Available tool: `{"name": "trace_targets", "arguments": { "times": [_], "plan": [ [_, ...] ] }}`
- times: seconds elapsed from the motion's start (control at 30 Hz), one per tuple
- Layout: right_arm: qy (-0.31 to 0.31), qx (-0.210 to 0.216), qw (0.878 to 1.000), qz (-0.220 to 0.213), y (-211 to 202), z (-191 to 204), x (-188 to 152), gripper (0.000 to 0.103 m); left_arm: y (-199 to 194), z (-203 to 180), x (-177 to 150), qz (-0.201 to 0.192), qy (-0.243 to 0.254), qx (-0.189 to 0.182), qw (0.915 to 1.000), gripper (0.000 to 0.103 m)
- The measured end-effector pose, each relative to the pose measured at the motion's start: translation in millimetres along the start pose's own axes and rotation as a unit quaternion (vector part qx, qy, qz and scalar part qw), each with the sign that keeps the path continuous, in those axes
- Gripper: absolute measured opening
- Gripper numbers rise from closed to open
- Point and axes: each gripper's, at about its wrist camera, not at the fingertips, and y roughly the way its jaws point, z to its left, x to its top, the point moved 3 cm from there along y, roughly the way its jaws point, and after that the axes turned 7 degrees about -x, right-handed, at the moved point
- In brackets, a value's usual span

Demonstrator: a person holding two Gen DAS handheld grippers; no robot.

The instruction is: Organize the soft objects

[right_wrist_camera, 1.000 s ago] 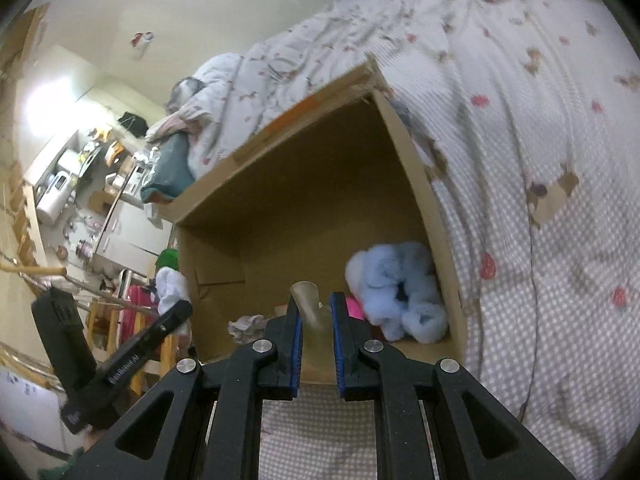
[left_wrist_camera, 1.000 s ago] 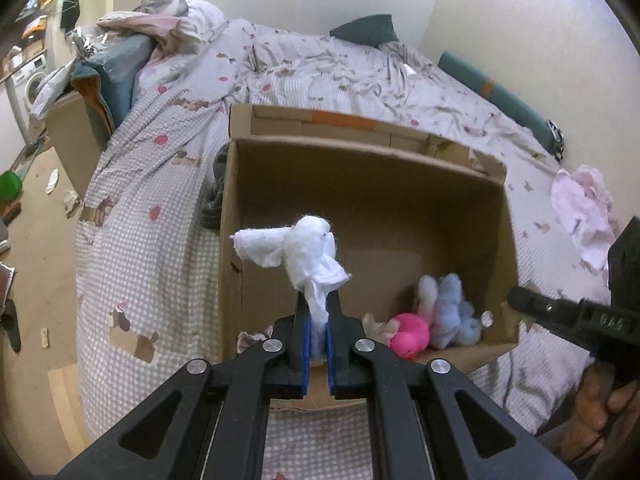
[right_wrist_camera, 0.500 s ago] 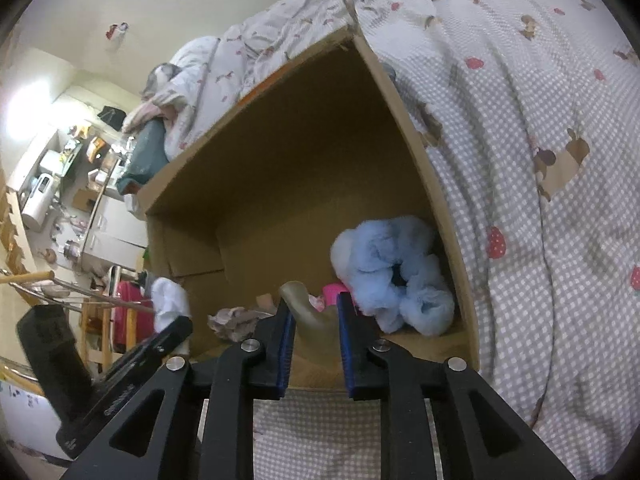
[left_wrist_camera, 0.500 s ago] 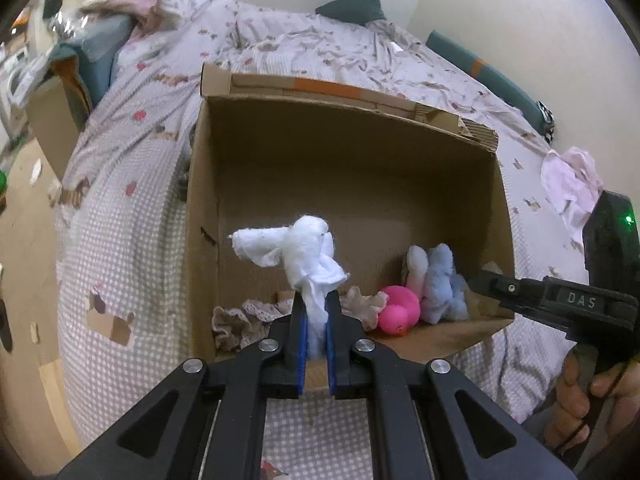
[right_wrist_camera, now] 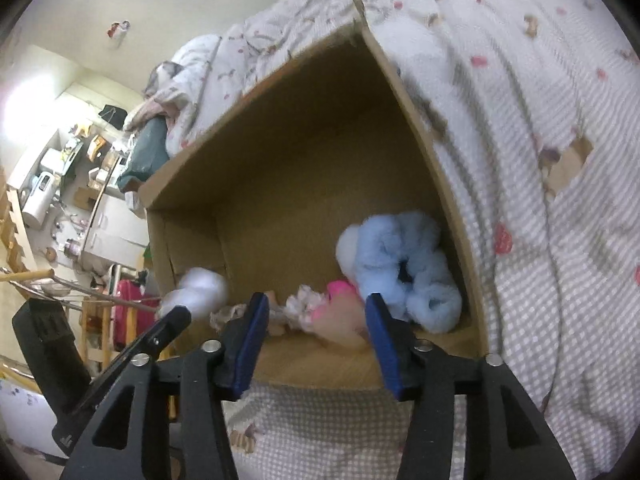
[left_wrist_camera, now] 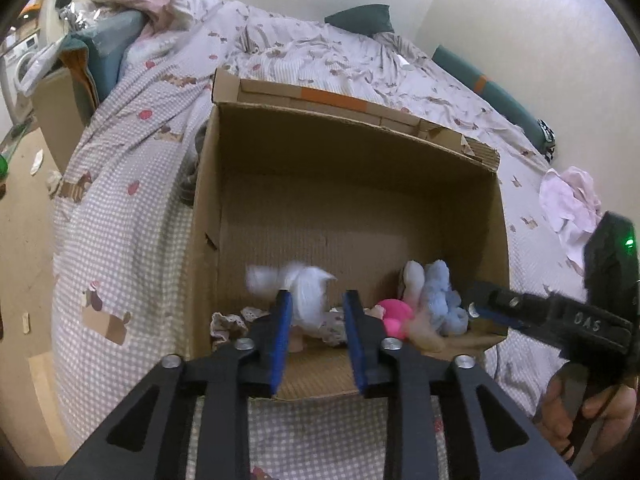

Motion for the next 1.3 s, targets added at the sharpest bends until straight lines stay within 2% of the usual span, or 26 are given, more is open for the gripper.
{"name": "trace_targets", "arguments": {
  "times": [0.03, 0.07, 0.1, 0.17, 0.23, 0.3, 0.4, 0.47, 0.53, 0.6, 0.7, 0.9, 1.13, 1.23, 1.3],
  "plan": [
    [-0.003, -0.012, 1.0, -0.019, -5.1, 1.6, 1.8, 0.066, -2.3, -0.6, 1.1, -0.006, 0.002, 0.007, 1.0, 0.033],
    [-0.009, -0.024, 0.999, -0.037, -10.1, 2.4, 2.9, 0.067, -4.9, -1.7, 2.4, -0.015, 0.007, 0.014, 0.9998, 0.042],
    [-0.02, -0.034, 0.998, -0.058, -16.2, 5.8, 4.4, 0.072, -8.5, -2.6, 3.8, -0.029, 0.014, 0.028, 0.9991, 0.056],
    [-0.036, -0.047, 0.994, -0.087, -26.2, 10.3, 7.3, 0.081, -18.4, -3.5, 7.4, -0.057, 0.026, 0.063, 0.9961, 0.071],
    [-0.047, -0.064, 0.991, -0.109, -35.4, 13.3, 9.0, 0.093, -29.4, -2.7, 11.5, -0.081, 0.028, 0.076, 0.9934, 0.071],
    [-0.051, -0.068, 0.988, -0.128, -44.5, 14.5, 10.4, 0.1, -36.3, -1.0, 15.0, -0.094, 0.025, 0.084, 0.9918, 0.071],
    [-0.057, -0.067, 0.985, -0.148, -53.9, 20.1, 11.7, 0.103, -47.6, 4.4, 19.0, -0.107, 0.008, 0.092, 0.99, 0.071],
    [-0.057, -0.067, 0.984, -0.157, -59.6, 20.1, 9.1, 0.103, -55.0, 8.6, 19.2, -0.11, -0.001, 0.093, 0.9896, 0.072],
    [-0.057, -0.064, 0.983, -0.162, -66.4, 19.5, 3.6, 0.103, -64.0, 9.5, 16.7, -0.114, -0.001, 0.094, 0.9891, 0.08],
    [-0.066, -0.071, 0.981, -0.166, -71.6, 22.2, -2.2, 0.103, -76.8, 8.6, 13.0, -0.132, 0.003, 0.121, 0.9839, 0.092],
    [-0.088, -0.095, 0.974, -0.185, -78.7, 29.8, -11.1, 0.103, -90.5, 5.4, 8.1, -0.146, 0.015, 0.133, 0.9802, 0.1],
    [-0.104, -0.108, 0.969, -0.198, -91.8, 36.4, -31.2, 0.103, -110.4, -2.8, -9.5, -0.139, 0.033, 0.104, 0.9842, 0.102],
    [-0.12, -0.129, 0.96, -0.217, -103.7, 42.9, -56.1, 0.103, -125.4, -18.3, -32.6, -0.138, 0.053, 0.099, 0.984, 0.102],
    [-0.122, -0.135, 0.96, -0.215, -106.0, 42.1, -64.2, 0.103, -130.0, -24.8, -44.2, -0.133, 0.056, 0.077, 0.9864, 0.102],
    [-0.126, -0.14, 0.959, -0.212, -106.1, 41.4, -69.7, 0.103, -129.1, -24.7, -51.2, -0.126, 0.052, 0.086, 0.987, 0.102]
  ]
}}
